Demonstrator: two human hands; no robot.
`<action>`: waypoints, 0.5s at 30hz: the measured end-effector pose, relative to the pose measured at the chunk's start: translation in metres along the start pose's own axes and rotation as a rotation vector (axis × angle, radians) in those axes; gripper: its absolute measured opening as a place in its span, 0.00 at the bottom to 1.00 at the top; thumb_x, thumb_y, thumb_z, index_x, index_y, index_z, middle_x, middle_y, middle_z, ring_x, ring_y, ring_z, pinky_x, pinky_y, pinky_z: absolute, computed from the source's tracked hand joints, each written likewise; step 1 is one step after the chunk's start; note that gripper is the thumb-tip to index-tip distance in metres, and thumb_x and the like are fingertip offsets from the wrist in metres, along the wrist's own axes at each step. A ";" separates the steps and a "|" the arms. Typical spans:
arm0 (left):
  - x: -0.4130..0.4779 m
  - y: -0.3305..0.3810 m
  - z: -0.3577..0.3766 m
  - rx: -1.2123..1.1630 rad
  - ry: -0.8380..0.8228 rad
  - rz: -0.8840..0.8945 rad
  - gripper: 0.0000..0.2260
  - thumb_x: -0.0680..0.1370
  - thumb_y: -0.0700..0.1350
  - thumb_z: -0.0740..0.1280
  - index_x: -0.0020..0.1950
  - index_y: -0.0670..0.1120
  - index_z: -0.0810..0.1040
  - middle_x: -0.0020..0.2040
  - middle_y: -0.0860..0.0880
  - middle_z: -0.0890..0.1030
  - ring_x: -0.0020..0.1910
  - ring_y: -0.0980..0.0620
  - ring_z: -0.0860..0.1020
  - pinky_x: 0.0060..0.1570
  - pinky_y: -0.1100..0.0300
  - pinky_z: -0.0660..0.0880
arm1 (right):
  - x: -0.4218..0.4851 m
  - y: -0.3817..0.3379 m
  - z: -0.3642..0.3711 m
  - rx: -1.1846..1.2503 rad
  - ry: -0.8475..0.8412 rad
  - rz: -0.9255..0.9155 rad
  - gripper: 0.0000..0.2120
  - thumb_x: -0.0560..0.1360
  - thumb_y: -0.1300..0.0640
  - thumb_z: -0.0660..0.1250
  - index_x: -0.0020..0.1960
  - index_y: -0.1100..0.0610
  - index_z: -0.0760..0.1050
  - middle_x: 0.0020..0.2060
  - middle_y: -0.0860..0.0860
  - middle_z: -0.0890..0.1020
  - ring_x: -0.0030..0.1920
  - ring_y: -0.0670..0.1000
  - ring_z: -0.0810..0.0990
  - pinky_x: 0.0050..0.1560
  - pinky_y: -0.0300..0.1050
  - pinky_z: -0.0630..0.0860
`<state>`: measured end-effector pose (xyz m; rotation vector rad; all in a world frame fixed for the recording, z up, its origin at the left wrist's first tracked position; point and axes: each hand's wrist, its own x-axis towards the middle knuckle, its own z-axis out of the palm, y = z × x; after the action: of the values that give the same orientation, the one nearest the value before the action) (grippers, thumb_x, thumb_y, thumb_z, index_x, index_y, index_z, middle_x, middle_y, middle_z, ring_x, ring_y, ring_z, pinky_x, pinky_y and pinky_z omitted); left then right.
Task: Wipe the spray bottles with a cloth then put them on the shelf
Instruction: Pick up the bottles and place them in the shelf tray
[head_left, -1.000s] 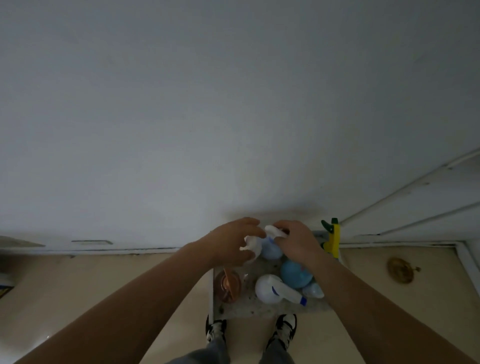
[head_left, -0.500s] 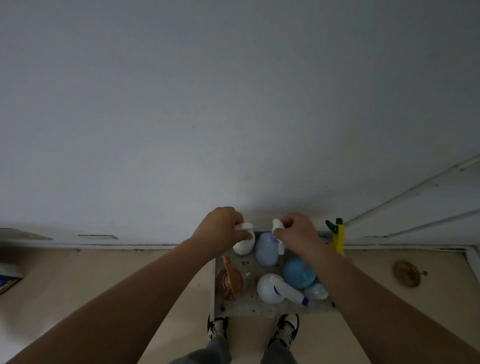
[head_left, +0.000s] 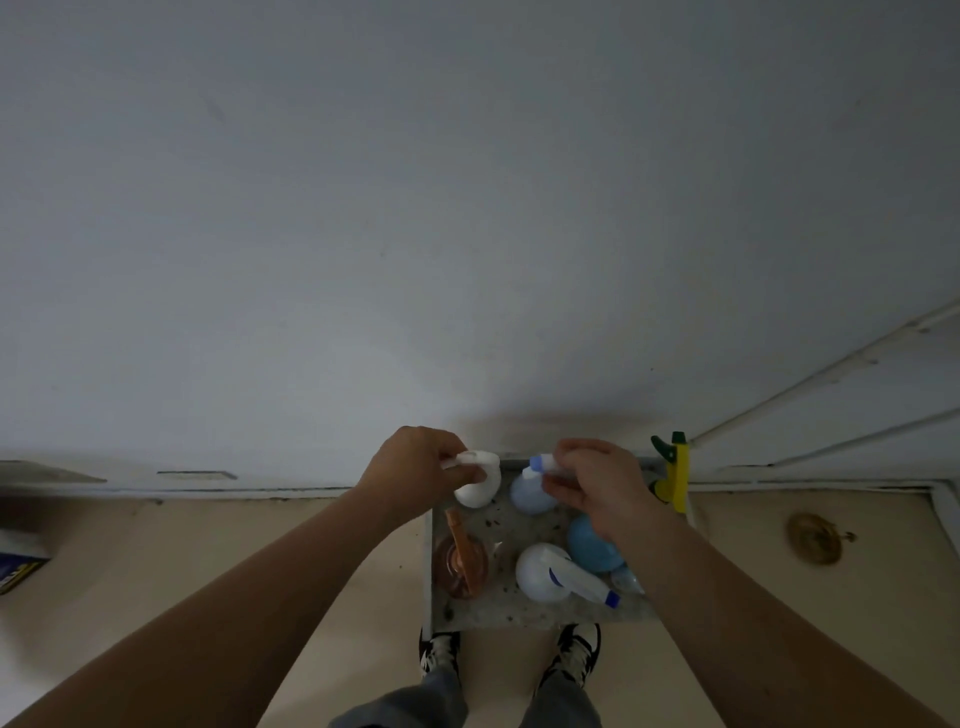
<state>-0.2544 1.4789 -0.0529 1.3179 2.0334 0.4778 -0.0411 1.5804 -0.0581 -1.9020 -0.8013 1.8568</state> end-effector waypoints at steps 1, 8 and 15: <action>-0.002 0.001 0.001 0.013 0.013 0.001 0.13 0.72 0.59 0.76 0.48 0.51 0.87 0.41 0.54 0.85 0.41 0.54 0.81 0.46 0.54 0.81 | 0.001 0.003 0.002 0.034 0.020 -0.006 0.04 0.79 0.68 0.71 0.50 0.60 0.81 0.52 0.62 0.82 0.54 0.64 0.84 0.52 0.53 0.84; -0.008 0.009 0.009 0.300 0.059 0.147 0.18 0.75 0.64 0.70 0.61 0.57 0.82 0.55 0.57 0.83 0.54 0.54 0.78 0.52 0.56 0.77 | 0.004 0.018 0.007 -0.116 0.097 -0.098 0.10 0.81 0.62 0.65 0.61 0.59 0.80 0.55 0.63 0.82 0.48 0.58 0.82 0.60 0.62 0.82; -0.001 0.021 0.021 0.075 -0.068 0.111 0.11 0.78 0.50 0.71 0.60 0.55 0.83 0.54 0.51 0.85 0.52 0.51 0.81 0.52 0.60 0.74 | 0.003 0.012 -0.007 -0.907 -0.094 -0.439 0.19 0.79 0.64 0.69 0.69 0.56 0.80 0.65 0.58 0.80 0.61 0.58 0.80 0.60 0.45 0.76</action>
<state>-0.2256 1.4855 -0.0544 1.4778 1.9470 0.4037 -0.0328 1.5732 -0.0673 -1.8282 -2.1598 1.4019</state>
